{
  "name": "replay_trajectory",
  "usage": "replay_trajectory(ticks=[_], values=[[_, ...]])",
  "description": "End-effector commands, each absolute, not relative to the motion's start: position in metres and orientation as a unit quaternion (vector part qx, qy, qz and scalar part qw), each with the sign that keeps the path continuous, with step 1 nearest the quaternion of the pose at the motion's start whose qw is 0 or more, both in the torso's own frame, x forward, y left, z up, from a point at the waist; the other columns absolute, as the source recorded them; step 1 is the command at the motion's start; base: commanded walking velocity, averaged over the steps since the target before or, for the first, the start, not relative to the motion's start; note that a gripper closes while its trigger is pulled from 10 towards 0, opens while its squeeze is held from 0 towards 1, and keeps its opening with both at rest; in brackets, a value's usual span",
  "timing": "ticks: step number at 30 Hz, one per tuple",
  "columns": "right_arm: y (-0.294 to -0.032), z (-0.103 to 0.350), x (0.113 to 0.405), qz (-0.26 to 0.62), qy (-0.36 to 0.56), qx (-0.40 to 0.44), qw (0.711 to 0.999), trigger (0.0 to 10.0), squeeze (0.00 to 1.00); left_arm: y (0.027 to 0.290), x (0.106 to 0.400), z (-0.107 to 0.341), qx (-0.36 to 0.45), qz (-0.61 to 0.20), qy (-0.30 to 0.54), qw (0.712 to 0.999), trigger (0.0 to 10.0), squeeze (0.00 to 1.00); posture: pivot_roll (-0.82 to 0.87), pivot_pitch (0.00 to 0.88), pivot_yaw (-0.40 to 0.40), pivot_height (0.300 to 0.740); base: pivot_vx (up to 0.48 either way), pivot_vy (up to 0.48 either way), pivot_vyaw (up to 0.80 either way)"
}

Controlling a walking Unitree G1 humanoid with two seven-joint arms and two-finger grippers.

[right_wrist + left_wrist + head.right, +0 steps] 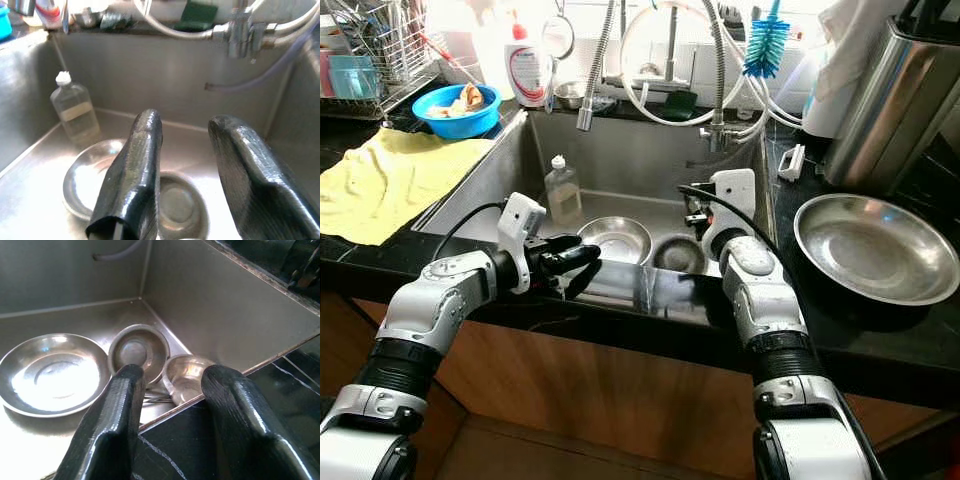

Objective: Kitchen organization

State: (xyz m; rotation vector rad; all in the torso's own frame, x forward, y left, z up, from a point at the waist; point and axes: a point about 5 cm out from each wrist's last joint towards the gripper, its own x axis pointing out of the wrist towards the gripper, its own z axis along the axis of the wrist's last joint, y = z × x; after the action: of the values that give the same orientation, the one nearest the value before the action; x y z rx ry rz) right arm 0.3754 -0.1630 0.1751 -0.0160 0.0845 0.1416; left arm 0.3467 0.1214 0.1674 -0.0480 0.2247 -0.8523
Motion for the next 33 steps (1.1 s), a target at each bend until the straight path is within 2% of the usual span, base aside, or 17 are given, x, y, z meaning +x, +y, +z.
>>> replay_trajectory(ticks=[1,6,10,13,14,15,18,21,22,26,33], values=[[-0.167,0.199,0.371,0.051,-0.015,-0.018,0.998,10.0,0.0,0.124,0.339,0.138,-0.033,-0.405,0.174,0.897,10.0,0.0,-0.07,0.0,-0.019,0.74,0.0,0.0,0.0],[-0.18,0.223,0.36,0.006,-0.073,-0.007,0.997,10.0,0.0,0.124,0.338,0.137,-0.034,-0.405,0.175,0.897,10.0,0.0,-0.07,0.0,-0.019,0.74,0.0,0.0,0.0],[-0.218,0.243,0.338,-0.103,-0.111,0.006,0.989,10.0,0.0,0.123,0.338,0.136,-0.034,-0.406,0.176,0.896,10.0,0.0,-0.08,0.0,-0.018,0.74,0.0,0.0,0.0],[-0.231,0.244,0.331,-0.137,-0.112,0.01,0.984,10.0,0.0,0.123,0.338,0.136,-0.034,-0.407,0.176,0.896,10.0,0.0,-0.08,0.0,-0.017,0.74,0.0,0.0,0.0],[-0.242,0.244,0.325,-0.164,-0.112,0.015,0.98,10.0,0.14,0.124,0.338,0.136,-0.034,-0.406,0.176,0.896,10.0,0.0,-0.09,0.0,-0.017,0.74,0.0,0.0,0.0],[-0.26,0.241,0.315,-0.208,-0.103,0.029,0.972,10.0,1.0,0.124,0.339,0.136,-0.034,-0.406,0.176,0.896,10.0,0.0,-0.09,0.0,-0.016,0.74,0.0,0.0,0.0],[-0.282,0.229,0.304,-0.266,-0.077,0.046,0.96,10.0,1.0,0.122,0.339,0.136,-0.035,-0.406,0.177,0.896,10.0,0.0,-0.09,0.0,-0.014,0.74,0.0,0.0,0.0],[-0.292,0.226,0.297,-0.297,-0.069,0.06,0.951,10.0,1.0,0.122,0.338,0.135,-0.035,-0.408,0.177,0.895,10.0,0.0,-0.09,0.0,-0.014,0.74,0.0,0.0,0.0],[-0.3,0.225,0.291,-0.324,-0.071,0.072,0.941,10.0,0.0,0.122,0.338,0.135,-0.036,-0.407,0.178,0.895,10.0,0.0,-0.09,0.0,-0.014,0.74,0.0,0.0,0.0],[-0.323,0.222,0.268,-0.411,-0.075,0.115,0.901,10.0,0.0,0.125,0.338,0.135,-0.034,-0.404,0.18,0.896,10.0,0.0,-0.1,0.0,-0.01,0.74,0.0,0.0,0.0],[-0.332,0.217,0.252,-0.442,-0.062,0.117,0.887,10.0,0.0,0.126,0.338,0.135,-0.034,-0.403,0.18,0.897,10.0,0.0,-0.1,0.0,-0.01,0.74,0.0,0.0,0.0]])
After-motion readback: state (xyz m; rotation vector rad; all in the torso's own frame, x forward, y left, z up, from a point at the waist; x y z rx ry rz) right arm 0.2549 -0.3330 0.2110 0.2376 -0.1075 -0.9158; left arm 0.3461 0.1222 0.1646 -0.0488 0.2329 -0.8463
